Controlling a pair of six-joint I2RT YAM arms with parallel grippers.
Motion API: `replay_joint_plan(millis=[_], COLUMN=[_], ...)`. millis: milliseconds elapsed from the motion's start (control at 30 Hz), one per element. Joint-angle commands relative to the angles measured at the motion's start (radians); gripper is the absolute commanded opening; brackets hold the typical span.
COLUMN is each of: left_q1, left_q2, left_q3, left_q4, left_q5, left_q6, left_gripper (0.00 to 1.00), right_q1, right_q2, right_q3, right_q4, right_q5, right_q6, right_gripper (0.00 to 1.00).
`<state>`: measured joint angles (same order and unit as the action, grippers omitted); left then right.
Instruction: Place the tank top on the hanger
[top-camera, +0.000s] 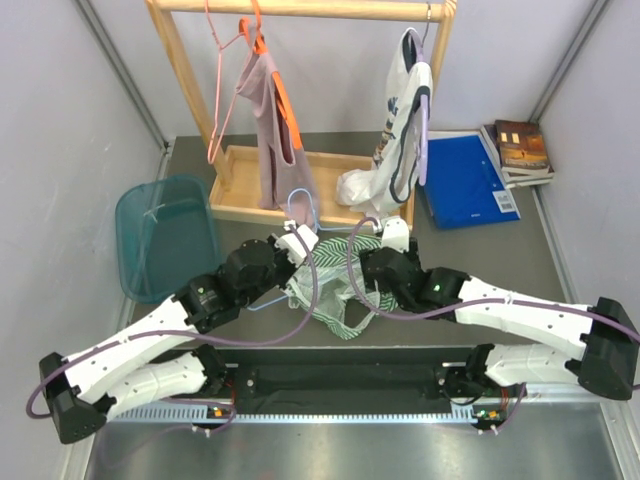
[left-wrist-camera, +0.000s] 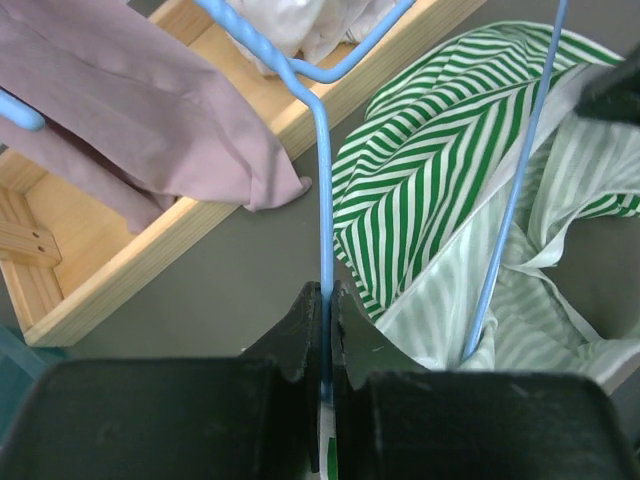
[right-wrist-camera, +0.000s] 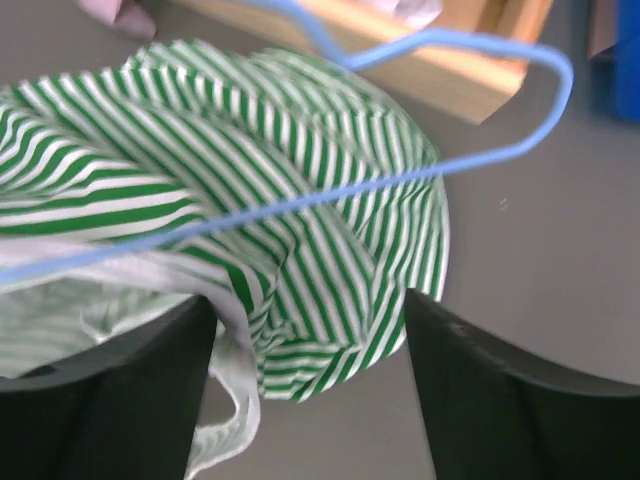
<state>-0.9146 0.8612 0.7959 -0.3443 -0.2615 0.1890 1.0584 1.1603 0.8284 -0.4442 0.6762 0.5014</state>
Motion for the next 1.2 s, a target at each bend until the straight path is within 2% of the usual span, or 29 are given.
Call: replay_joint_plan(millis=[0, 67, 200, 300, 733, 833, 867, 933, 967, 1067, 1167], left_q1=[-0.015, -0.024, -0.024, -0.024, -0.024, -0.024, -0.024, -0.026, -0.026, -0.026, -0.027], left_q2=[0.045, 0.062, 0.088, 0.078, 0.049, 0.03, 0.026, 0.006, -0.008, -0.048, -0.109], left_q3=[0.0, 0.005, 0.014, 0.011, 0.009, 0.005, 0.003, 0.0, -0.003, -0.009, -0.03], left_q4=[0.041, 0.042, 0.042, 0.037, 0.042, 0.044, 0.044, 0.05, 0.053, 0.062, 0.079], left_q5=[-0.033, -0.047, -0.074, -0.094, -0.116, -0.124, -0.127, -0.13, -0.131, -0.121, -0.042], left_q6=[-0.028, -0.036, -0.04, -0.043, -0.04, -0.042, -0.04, -0.039, -0.037, -0.03, -0.022], left_gripper=[0.0, 0.0, 0.0, 0.0, 0.0, 0.0, 0.0, 0.0, 0.0, 0.0, 0.0], right_q1=[0.073, 0.1, 0.112, 0.13, 0.141, 0.14, 0.138, 0.123, 0.112, 0.002, -0.124], right_q2=[-0.046, -0.071, -0.079, -0.073, 0.059, 0.058, 0.052, 0.01, -0.008, -0.095, -0.177], right_q3=[-0.032, -0.066, -0.153, -0.19, -0.278, -0.281, -0.284, -0.298, -0.304, -0.321, -0.31], right_q4=[0.015, 0.039, 0.131, 0.159, 0.3, 0.291, 0.28, 0.263, 0.24, 0.193, 0.145], right_q5=[-0.096, -0.118, -0.262, -0.288, -0.409, -0.402, -0.396, -0.383, -0.374, -0.379, -0.385], right_q6=[0.118, 0.191, 0.287, 0.345, 0.454, 0.463, 0.465, 0.462, 0.448, 0.383, 0.284], right_gripper=[0.79, 0.85, 0.85, 0.85, 0.85, 0.69, 0.54, 0.31, 0.14, 0.0, 0.0])
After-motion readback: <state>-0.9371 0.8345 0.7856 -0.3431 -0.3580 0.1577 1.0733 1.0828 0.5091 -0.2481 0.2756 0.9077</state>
